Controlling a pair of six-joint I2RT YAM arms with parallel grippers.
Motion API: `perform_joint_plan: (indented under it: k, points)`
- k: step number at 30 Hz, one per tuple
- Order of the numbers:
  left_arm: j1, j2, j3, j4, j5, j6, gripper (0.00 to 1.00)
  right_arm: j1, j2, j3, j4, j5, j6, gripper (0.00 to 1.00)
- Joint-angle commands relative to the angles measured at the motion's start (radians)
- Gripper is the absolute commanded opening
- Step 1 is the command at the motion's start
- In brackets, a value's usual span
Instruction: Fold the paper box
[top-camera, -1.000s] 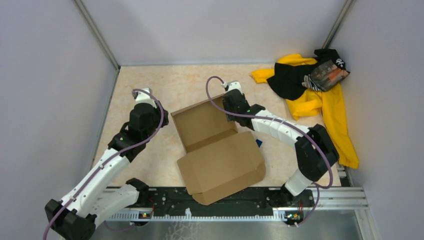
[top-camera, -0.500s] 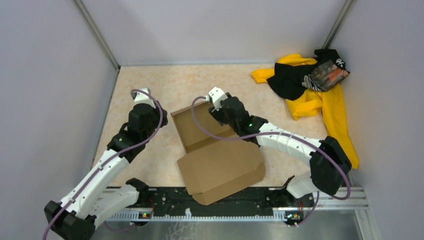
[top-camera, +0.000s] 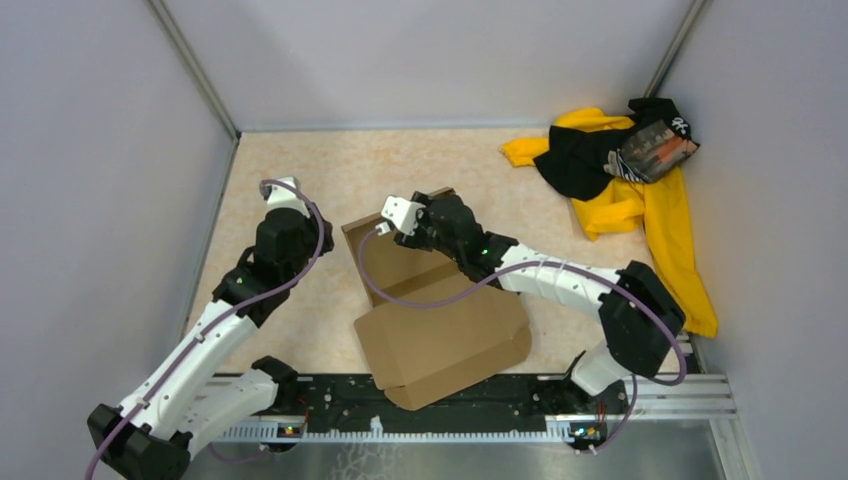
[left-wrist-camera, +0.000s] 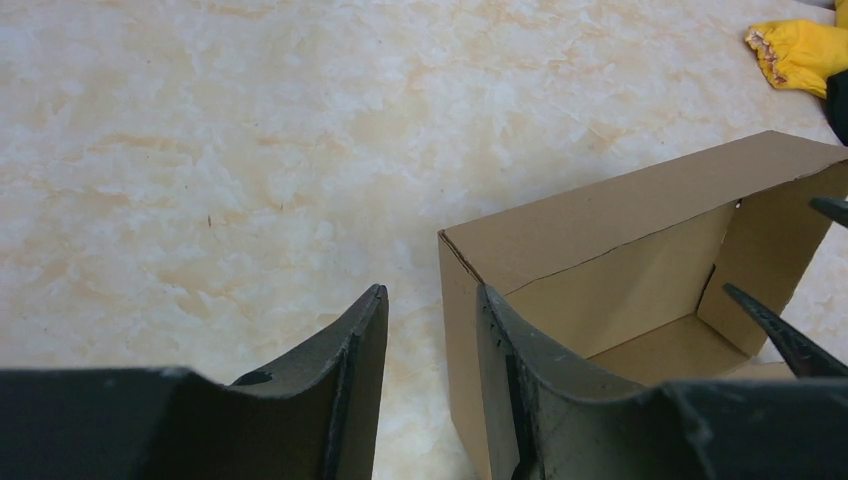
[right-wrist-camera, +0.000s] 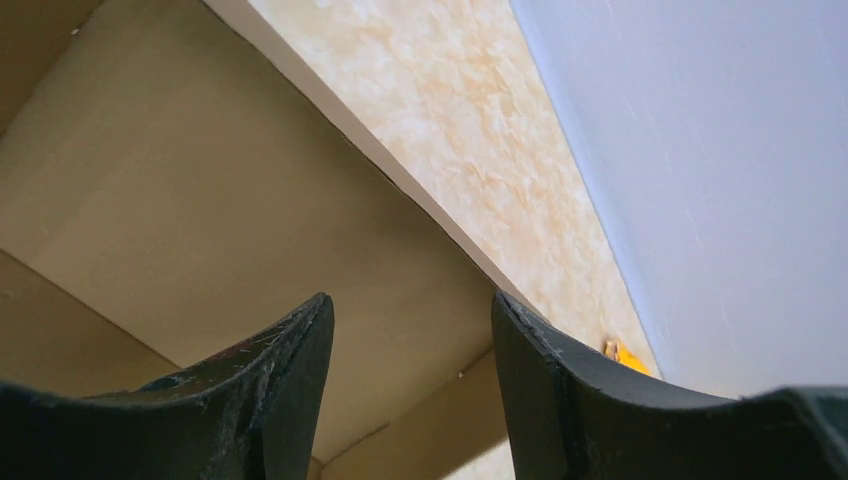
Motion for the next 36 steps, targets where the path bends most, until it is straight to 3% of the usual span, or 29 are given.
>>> perform_joint_plan:
  k: [1, 6, 15, 36]
  points:
    - [0.005, -0.016, 0.017, -0.003, -0.017, -0.004, 0.44, 0.02, 0.04, 0.084, 0.034, -0.115, -0.099, 0.59]
    - [0.005, -0.027, 0.014, -0.003, -0.021, -0.007, 0.44, 0.04, 0.064, 0.117, 0.067, -0.139, -0.125, 0.59]
    - [0.004, -0.036, 0.016, -0.009, -0.031, -0.01, 0.45, 0.07, 0.17, 0.251, -0.048, -0.205, -0.174, 0.58]
    - [0.006, -0.097, 0.021, -0.026, -0.097, -0.03, 0.48, 0.083, 0.334, 0.394, -0.162, -0.204, -0.208, 0.31]
